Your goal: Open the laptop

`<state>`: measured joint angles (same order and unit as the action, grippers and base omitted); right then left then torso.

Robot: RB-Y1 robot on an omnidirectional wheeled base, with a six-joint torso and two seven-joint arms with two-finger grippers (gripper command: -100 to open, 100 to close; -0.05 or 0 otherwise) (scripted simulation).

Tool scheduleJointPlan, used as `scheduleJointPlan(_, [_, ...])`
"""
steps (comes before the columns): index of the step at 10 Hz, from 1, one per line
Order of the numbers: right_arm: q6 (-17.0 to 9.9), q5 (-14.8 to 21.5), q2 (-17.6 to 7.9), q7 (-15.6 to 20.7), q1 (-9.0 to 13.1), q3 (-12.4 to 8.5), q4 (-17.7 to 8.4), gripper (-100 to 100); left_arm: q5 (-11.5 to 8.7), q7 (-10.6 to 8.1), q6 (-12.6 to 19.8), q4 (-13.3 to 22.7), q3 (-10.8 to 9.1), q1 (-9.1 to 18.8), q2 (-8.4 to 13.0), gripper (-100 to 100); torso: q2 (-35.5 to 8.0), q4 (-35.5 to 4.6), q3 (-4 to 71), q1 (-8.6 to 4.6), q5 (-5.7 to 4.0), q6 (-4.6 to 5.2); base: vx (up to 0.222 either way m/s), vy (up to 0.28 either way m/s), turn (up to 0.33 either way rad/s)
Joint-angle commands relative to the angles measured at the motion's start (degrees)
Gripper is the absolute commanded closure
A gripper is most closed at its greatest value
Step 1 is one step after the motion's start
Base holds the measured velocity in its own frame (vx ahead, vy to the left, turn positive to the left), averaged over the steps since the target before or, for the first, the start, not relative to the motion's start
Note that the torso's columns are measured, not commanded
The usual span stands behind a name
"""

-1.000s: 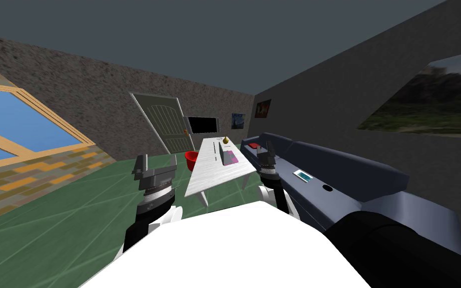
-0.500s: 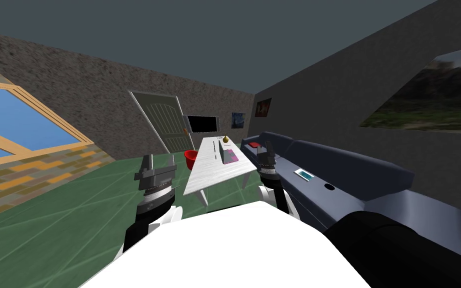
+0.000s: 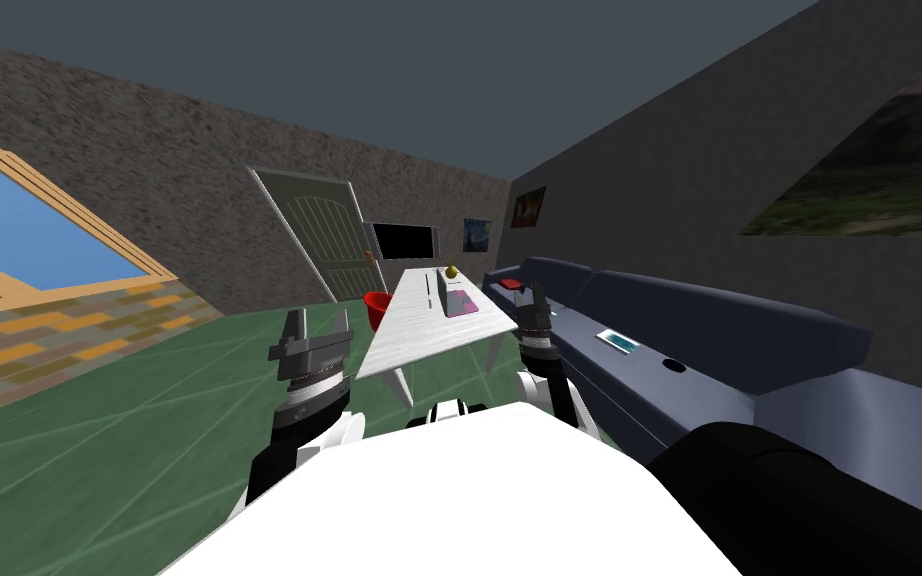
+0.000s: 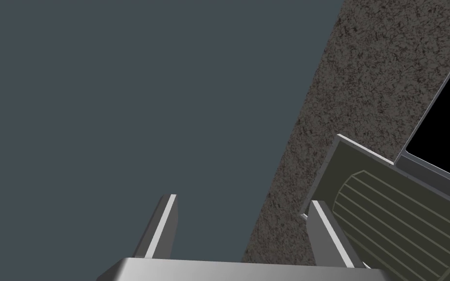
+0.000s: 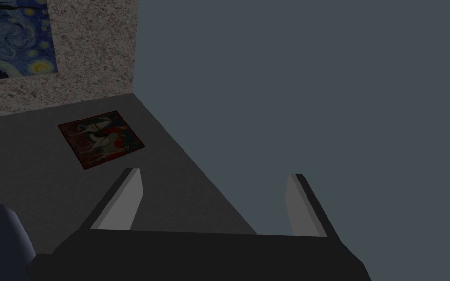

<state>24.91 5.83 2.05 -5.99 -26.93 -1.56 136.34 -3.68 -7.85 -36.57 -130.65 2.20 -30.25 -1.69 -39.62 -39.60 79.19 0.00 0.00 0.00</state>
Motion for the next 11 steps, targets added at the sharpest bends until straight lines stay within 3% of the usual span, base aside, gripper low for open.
scheduleJointPlan(1, [-1.14, 0.7, -3.95, 1.48, 0.12, 0.12, -0.71, -100, 0.0, 0.0, 0.01, 0.02, 0.0, 0.0, 0.0, 0, -1.94, -1.89, 3.94, 0.02, 0.01, -0.01, -0.001, 0.021, 0.047])
scheduleJointPlan(7, [-7.9, 4.94, -14.23, 9.85, 0.68, 0.83, -4.15, -100, 0.0, 0.0, 0.01, 0.03, 0.01, 0.0, -0.01, 0, -2.66, -2.68, 5.39, 0.03, 0.01, -0.01, -0.006, 0.05, 0.091])
scheduleJointPlan(8, [-7.9, 4.94, -14.23, 10.37, 0.68, 0.83, -4.15, -100, 0.0, 0.0, 0.01, 0.03, 0.01, 0.0, -0.01, 0, -2.66, -2.68, 5.38, 0.05, 0.01, 0.0, 0.001, 0.047, 0.033])
scheduleJointPlan(10, [-11.13, 7.02, -17.65, 14.18, 0.89, 1.17, -5.53, -100, 0.0, 0.0, 0.01, 0.03, 0.0, 0.0, 0.0, 0, -2.67, -2.68, 5.38, -0.05, -0.02, 0.0, -0.001, 0.051, 0.118])
scheduleJointPlan(11, [-11.13, 7.02, -17.65, 14.68, 0.89, 1.17, -5.53, -100, 0.0, 0.0, 0.01, 0.03, 0.01, 0.0, -0.01, 0, -2.67, -2.69, 5.38, 0.03, 0.01, -0.01, 0.0, 0.047, 0.041])
